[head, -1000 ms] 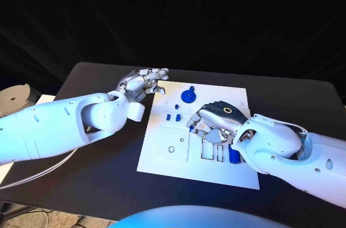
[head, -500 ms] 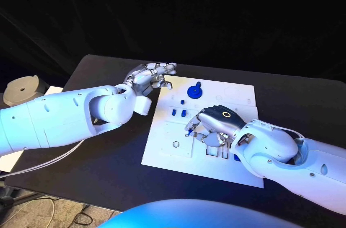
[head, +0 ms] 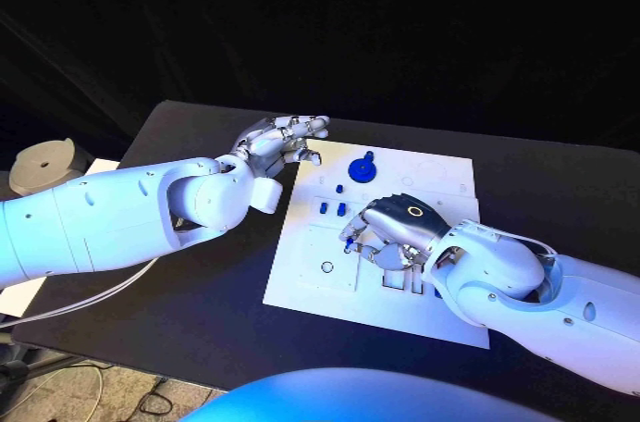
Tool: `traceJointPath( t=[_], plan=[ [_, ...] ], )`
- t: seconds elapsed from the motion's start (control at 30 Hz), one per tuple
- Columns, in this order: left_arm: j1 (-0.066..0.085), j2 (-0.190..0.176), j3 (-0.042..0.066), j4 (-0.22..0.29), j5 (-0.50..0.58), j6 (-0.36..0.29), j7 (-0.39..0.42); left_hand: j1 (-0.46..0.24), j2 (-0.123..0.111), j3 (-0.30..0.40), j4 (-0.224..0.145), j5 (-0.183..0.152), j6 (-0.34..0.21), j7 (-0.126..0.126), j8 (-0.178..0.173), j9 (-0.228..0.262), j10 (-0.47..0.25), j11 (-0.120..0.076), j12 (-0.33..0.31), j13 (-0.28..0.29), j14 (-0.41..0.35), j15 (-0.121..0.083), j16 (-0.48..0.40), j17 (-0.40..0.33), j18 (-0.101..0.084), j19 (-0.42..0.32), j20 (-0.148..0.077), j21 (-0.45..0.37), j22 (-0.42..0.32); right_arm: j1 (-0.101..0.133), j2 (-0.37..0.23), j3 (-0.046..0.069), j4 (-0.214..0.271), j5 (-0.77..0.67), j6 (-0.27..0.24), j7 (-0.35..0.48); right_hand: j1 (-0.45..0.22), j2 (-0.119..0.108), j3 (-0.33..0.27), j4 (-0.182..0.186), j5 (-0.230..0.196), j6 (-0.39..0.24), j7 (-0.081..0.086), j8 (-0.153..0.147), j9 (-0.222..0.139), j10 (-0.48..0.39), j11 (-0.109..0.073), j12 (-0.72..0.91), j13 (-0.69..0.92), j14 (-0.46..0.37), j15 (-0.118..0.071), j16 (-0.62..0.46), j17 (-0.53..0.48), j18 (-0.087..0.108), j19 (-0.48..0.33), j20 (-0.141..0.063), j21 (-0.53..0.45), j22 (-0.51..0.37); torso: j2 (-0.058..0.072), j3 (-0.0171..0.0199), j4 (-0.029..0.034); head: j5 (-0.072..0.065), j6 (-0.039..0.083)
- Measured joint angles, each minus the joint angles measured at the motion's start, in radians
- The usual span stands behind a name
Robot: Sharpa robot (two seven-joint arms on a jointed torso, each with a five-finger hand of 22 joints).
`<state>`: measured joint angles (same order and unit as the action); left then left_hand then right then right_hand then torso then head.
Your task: Assemble the parts on the task board
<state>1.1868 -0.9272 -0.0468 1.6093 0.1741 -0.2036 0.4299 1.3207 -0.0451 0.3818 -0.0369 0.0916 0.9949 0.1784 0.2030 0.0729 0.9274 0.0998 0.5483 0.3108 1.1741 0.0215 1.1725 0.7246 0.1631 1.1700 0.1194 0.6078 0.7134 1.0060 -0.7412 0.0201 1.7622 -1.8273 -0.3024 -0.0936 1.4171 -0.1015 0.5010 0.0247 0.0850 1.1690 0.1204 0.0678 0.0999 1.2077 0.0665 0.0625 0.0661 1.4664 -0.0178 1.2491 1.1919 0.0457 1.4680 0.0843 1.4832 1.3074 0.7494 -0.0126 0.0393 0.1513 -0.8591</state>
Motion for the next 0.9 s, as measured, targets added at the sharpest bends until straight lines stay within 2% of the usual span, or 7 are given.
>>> traceJointPath(
  t=[0.9],
  plan=[
    [0.000, -0.002, 0.000, 0.004, 0.000, 0.003, -0.002, 0.000, 0.000, 0.000, 0.000, 0.000, 0.000, 0.000, 0.004, -0.001, 0.000, 0.000, 0.000, -0.002, -0.004, 0.004, 0.000, -0.002, 0.000, 0.000, 0.000, 0.000, -0.001, -0.007, 0.028, -0.003, -0.044, -0.032, 0.020, -0.003, 0.000, 0.000, 0.003, -0.003, -0.002, 0.004, 0.004, -0.003, 0.000, 0.000, 0.000, -0.003, -0.001, 0.000, 0.000, 0.000, 0.000, 0.000, 0.000, 0.000, 0.000, 0.001, 0.000, 0.0000, -0.0004, 0.003, -0.013]
  ],
)
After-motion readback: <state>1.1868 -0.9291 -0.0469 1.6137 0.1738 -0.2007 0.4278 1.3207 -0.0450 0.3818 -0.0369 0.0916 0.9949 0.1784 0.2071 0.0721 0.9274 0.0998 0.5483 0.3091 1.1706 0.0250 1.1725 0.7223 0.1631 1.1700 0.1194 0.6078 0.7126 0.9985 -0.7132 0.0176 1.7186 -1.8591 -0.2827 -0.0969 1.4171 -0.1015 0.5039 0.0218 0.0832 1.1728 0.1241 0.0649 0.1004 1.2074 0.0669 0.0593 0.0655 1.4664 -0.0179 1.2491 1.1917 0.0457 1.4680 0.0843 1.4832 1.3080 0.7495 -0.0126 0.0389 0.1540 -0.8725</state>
